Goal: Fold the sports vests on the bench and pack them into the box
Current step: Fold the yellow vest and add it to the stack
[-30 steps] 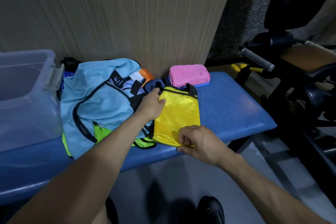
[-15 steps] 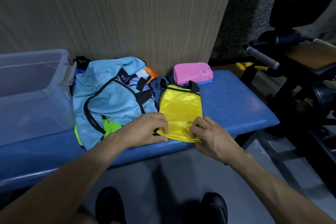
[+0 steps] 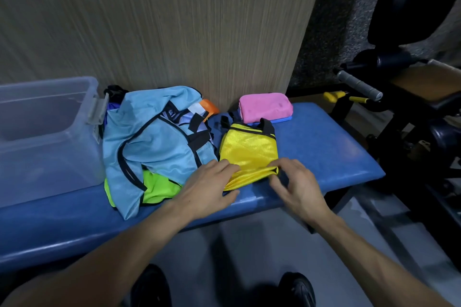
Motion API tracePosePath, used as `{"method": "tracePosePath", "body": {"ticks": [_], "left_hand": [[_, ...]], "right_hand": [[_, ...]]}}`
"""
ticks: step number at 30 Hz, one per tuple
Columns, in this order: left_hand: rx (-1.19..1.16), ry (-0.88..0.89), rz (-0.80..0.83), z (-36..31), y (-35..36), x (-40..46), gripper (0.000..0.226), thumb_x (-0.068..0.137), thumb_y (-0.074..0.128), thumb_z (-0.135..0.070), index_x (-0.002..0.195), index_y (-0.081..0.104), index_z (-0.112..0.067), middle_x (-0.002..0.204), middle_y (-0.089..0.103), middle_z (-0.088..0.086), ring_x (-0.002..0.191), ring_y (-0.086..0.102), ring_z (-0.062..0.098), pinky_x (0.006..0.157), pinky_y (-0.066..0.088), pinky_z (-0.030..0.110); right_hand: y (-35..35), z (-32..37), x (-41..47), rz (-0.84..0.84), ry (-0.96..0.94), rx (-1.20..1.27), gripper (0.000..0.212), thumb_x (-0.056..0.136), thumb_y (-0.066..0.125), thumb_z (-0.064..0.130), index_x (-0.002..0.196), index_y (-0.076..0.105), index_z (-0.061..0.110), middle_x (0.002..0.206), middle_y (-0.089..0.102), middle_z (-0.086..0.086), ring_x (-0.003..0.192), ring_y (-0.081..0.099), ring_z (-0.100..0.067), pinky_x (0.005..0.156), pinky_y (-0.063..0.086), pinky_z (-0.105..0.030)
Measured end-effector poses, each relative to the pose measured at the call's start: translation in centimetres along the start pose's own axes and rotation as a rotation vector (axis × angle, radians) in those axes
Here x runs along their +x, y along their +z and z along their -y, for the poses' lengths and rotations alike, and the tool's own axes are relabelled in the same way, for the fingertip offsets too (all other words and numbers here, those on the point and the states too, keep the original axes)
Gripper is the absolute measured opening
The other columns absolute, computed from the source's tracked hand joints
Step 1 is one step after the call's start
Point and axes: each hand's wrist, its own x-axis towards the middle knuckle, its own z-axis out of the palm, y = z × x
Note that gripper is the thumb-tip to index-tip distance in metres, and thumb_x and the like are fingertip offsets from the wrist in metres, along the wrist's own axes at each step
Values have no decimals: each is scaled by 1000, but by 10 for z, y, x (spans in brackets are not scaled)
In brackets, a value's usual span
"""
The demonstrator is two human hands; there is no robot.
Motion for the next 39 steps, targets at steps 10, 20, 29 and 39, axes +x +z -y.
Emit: {"method": "tracePosePath", "body": {"ticks": [10,20,29,39], "left_hand": [[-927,-156,-455,-26,-96,50,9,93,72,-25,102,74,-25,99,78,-3,96,73,20,87,58,37],[-1123,-636,-309,15,-29,124,10,96,70,-19,103,75,-14,95,78,3,94,74,28,85,61,43],[-1048,-984,-328,43,20,136,17,97,66,-17,80,67,-18,102,74,15,96,70,34,90,58,48],[-950,-985,-361,34,23,132,11,100,61,-18,94,69,-11,89,67,5,77,59,21,77,48,31]], "right_hand": [[-71,35,67,-411,20,464,17,104,58,28,97,60,13,79,62,-7,73,56,-25,66,45,-39],[-19,-26,117,-156,687,719,34,92,69,50,107,68,19,109,72,-14,89,63,-20,81,58,-47],[-8,-34,90,289,744,713,70,84,81,39,145,47,34,130,65,-7,109,68,-19,96,53,-33],[-21,-35,28,370,457,841,44,72,92,18,109,68,12,101,72,-10,94,66,-20,88,54,-27]]}}
